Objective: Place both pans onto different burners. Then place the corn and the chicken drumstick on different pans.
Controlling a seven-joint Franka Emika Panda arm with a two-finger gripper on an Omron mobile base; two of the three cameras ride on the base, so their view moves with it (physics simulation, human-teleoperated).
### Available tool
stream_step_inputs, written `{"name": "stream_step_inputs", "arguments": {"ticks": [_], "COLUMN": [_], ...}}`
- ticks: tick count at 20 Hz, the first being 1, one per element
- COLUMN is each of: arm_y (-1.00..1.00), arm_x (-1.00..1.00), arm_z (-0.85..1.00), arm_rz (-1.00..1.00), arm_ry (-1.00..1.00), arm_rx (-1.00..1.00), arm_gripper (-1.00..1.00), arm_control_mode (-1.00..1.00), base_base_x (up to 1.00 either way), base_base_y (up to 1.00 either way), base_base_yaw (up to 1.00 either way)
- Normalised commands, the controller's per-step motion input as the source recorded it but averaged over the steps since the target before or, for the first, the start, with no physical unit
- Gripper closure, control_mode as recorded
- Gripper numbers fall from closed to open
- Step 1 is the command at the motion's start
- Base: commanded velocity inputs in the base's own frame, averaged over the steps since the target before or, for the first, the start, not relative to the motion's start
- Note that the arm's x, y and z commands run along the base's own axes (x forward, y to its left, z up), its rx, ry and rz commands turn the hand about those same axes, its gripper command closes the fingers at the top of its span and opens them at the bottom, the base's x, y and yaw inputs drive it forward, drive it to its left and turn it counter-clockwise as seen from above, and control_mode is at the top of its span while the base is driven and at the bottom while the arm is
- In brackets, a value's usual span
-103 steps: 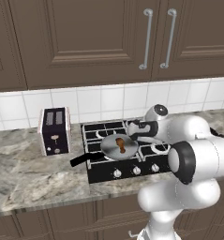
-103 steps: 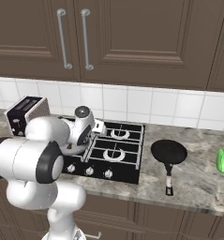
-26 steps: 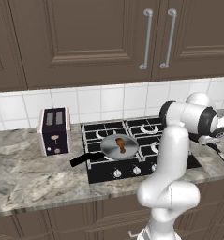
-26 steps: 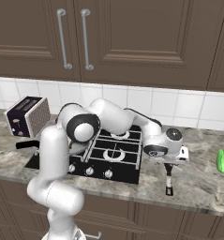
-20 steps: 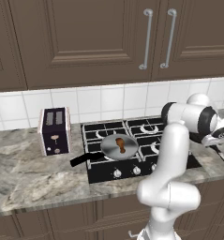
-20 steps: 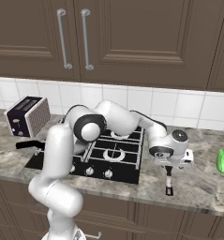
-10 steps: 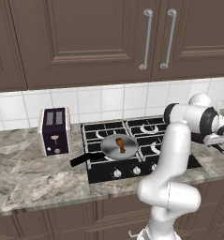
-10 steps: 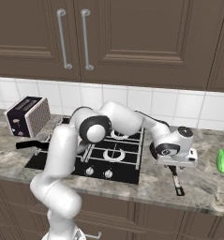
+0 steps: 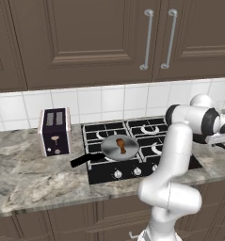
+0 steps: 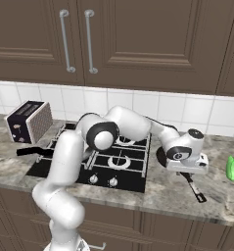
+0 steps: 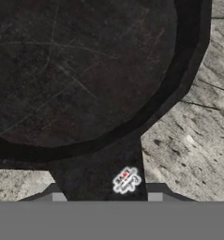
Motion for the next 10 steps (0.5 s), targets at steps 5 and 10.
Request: {"name": "stream_step_inputs", "arguments": {"ticks": [5, 10], "arm_y": [0.03, 0.3], "arm_x": [-0.09, -0.28], "arm_z": [0.02, 0.23], "arm_rz": [0.03, 0.09], "arm_ry": [0.0, -0.04], "arm_rx": [0.0, 0.0], "arm_gripper": [1.0, 1.0], "arm_control_mode": [-1.0, -1.0], "base_base_x": [0.0, 0.0], "base_base_y": [0.0, 0.0], "base_base_yaw": [0.0, 0.0]}}
